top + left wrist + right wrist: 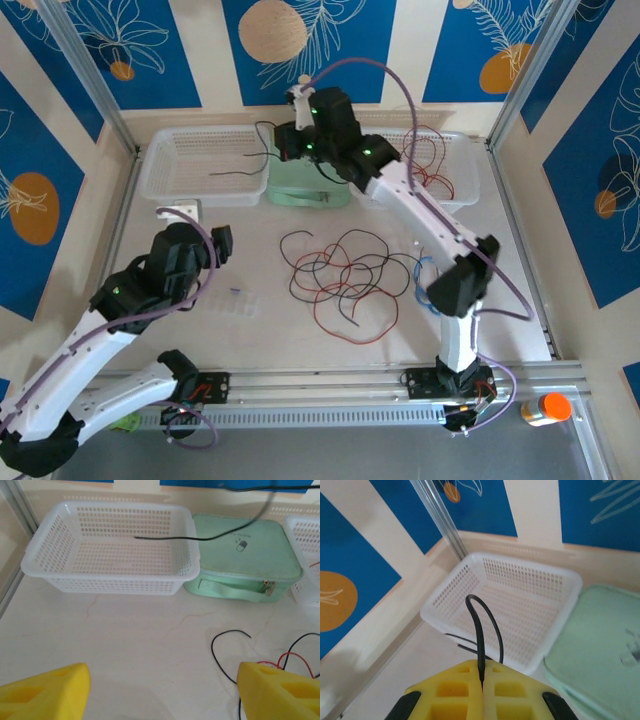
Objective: Untangle the cables
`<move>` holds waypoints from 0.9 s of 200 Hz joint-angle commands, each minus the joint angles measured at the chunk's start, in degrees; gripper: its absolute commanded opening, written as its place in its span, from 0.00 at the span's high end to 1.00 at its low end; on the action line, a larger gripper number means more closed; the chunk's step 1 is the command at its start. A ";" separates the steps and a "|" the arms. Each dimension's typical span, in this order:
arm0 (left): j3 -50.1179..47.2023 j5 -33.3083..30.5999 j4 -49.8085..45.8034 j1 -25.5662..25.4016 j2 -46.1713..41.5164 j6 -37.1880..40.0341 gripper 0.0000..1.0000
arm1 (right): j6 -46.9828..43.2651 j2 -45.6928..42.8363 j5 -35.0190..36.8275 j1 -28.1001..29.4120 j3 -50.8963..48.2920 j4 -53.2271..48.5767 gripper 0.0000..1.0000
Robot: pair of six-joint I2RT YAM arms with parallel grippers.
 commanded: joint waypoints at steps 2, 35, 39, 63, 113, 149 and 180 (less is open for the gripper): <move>2.33 -1.90 -3.61 0.48 -1.93 -0.53 0.23 | -4.25 9.30 0.66 0.40 9.29 4.21 1.00; 1.90 -0.99 -4.11 0.56 -3.28 -0.44 0.23 | -6.71 25.62 1.94 0.40 28.19 2.98 1.00; 1.89 -0.79 -4.12 0.56 -3.33 -0.44 0.23 | -7.09 27.37 1.97 0.40 30.22 3.15 1.00; 2.05 0.21 -4.46 0.56 -3.34 -0.13 0.23 | -9.55 35.54 3.31 0.48 35.65 8.74 1.00; 2.16 1.47 -4.81 0.57 -2.30 0.18 0.23 | -10.36 45.81 3.19 1.43 35.23 20.48 1.00; 1.63 1.56 -3.86 0.57 -1.49 0.28 0.23 | -10.67 48.97 3.64 3.25 34.75 19.77 0.94; 1.61 1.91 -3.21 0.58 -0.71 0.44 0.22 | -10.37 48.08 3.73 3.22 34.42 18.42 0.66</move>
